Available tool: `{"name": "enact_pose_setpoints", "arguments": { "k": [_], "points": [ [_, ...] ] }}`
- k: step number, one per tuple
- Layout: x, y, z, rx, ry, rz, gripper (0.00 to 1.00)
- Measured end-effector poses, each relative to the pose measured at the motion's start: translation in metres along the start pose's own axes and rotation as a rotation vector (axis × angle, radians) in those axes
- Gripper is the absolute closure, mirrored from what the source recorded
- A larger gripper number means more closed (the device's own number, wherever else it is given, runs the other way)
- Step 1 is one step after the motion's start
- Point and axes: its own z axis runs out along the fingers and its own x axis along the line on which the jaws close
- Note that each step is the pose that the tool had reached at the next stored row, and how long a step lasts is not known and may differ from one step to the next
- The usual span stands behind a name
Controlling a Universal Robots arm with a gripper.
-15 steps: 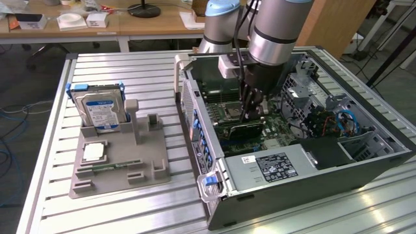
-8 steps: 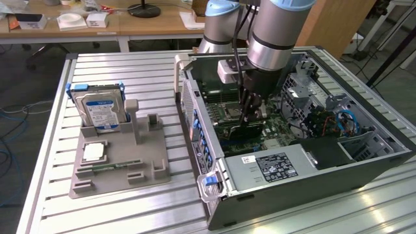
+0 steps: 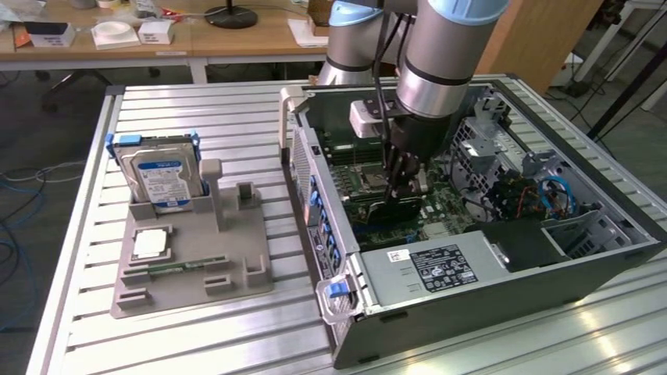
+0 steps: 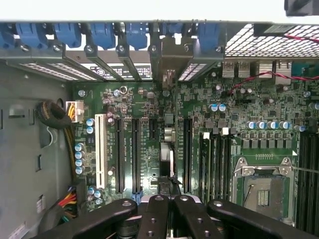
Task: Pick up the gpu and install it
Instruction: 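Press down on the gpu until it lock into place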
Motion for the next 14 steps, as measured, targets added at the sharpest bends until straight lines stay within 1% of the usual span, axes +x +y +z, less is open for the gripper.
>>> {"name": "enact_pose_setpoints", "arguments": {
  "k": [5, 12, 14],
  "points": [
    [-0.0028, 0.0, 0.0031, -0.0002, 0.0005, 0.001, 0.89],
    [-0.0029, 0.0001, 0.0066, -0.0003, 0.001, 0.001, 0.89],
    [-0.0029, 0.0, 0.008, 0.0, 0.0, 0.001, 0.89]
  ]
}}
